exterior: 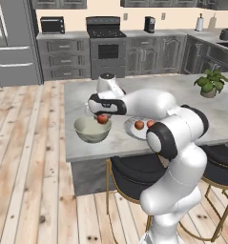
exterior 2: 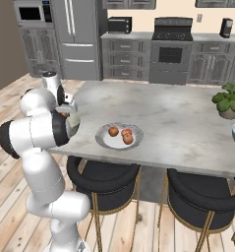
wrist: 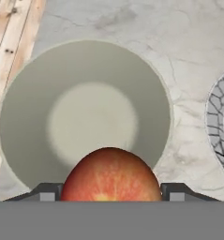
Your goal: Take the fruits from the plate on the dining counter and place two fruits in each bowl.
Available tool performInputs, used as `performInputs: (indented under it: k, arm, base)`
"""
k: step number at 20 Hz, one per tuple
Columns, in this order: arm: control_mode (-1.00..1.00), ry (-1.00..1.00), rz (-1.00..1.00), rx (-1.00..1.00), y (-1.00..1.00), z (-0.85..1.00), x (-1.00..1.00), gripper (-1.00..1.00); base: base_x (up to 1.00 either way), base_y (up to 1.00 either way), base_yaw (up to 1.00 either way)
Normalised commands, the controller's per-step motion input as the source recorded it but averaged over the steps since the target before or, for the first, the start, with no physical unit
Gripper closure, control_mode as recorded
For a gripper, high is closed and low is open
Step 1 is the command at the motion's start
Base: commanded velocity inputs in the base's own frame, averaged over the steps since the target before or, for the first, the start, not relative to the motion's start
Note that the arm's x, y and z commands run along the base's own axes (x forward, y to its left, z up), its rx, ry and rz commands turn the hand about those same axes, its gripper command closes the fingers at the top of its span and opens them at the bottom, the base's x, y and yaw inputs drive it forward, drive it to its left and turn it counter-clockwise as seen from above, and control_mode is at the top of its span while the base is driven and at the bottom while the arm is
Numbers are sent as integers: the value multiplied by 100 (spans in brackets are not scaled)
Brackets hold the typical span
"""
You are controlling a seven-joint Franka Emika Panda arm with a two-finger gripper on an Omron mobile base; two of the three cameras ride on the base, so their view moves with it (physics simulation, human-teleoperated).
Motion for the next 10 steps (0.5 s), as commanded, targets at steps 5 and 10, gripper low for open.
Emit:
performInputs:
  k: [5,10]
  arm:
    - [-100,0,0,8,0,-60,49,100]
    - [-100,0,0,1,1,-46,3,100]
  base:
    - [0,0,0]
    - [0,0,0]
